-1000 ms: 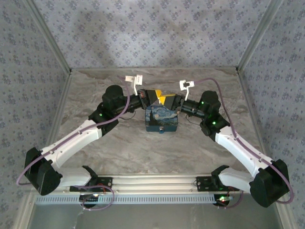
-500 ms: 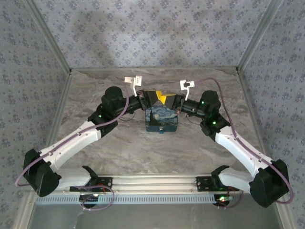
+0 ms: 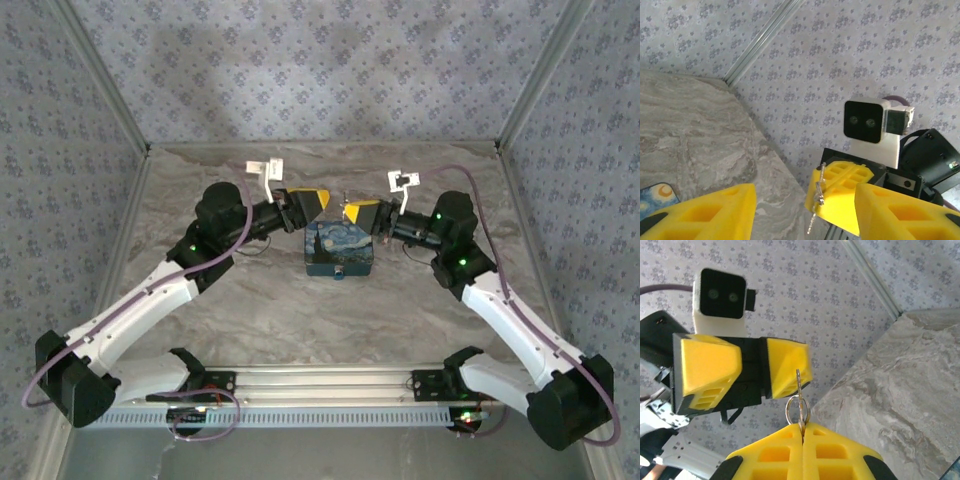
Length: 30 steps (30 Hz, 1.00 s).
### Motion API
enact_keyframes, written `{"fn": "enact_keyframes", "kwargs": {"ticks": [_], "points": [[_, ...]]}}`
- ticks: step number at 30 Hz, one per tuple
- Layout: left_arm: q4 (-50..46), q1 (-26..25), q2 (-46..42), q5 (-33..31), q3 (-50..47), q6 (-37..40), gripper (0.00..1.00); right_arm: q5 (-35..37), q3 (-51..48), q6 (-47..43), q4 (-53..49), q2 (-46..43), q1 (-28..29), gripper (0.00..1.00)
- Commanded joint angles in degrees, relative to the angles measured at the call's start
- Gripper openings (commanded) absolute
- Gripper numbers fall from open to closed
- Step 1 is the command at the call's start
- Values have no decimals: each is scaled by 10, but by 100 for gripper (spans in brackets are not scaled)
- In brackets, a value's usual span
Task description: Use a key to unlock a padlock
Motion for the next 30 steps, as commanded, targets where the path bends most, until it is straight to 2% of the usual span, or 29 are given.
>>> {"fn": "enact_keyframes", "kwargs": {"ticks": [1, 5, 11, 16, 22, 26, 30], "points": [[-26, 3, -1, 33, 31, 15, 54, -48, 7, -24, -26, -10, -1, 0], [-31, 2, 12, 74, 50, 16, 52, -84, 18, -34, -44, -8, 3, 0], [-8, 2, 22, 128, 52, 12, 35, -115, 26, -37, -58, -6, 4, 0], [0, 1, 35, 177, 58, 5, 36, -134, 31, -37, -65, -6, 4, 0], [-2, 1, 38, 183, 59, 7, 33, -148, 35, -36, -70, -4, 4, 0], [-2, 1, 41, 185, 61, 8, 23, -149, 35, -36, -71, -4, 4, 0], [-2, 0, 42, 188, 60, 8, 19, -151, 33, -36, -70, -4, 3, 0]]}}
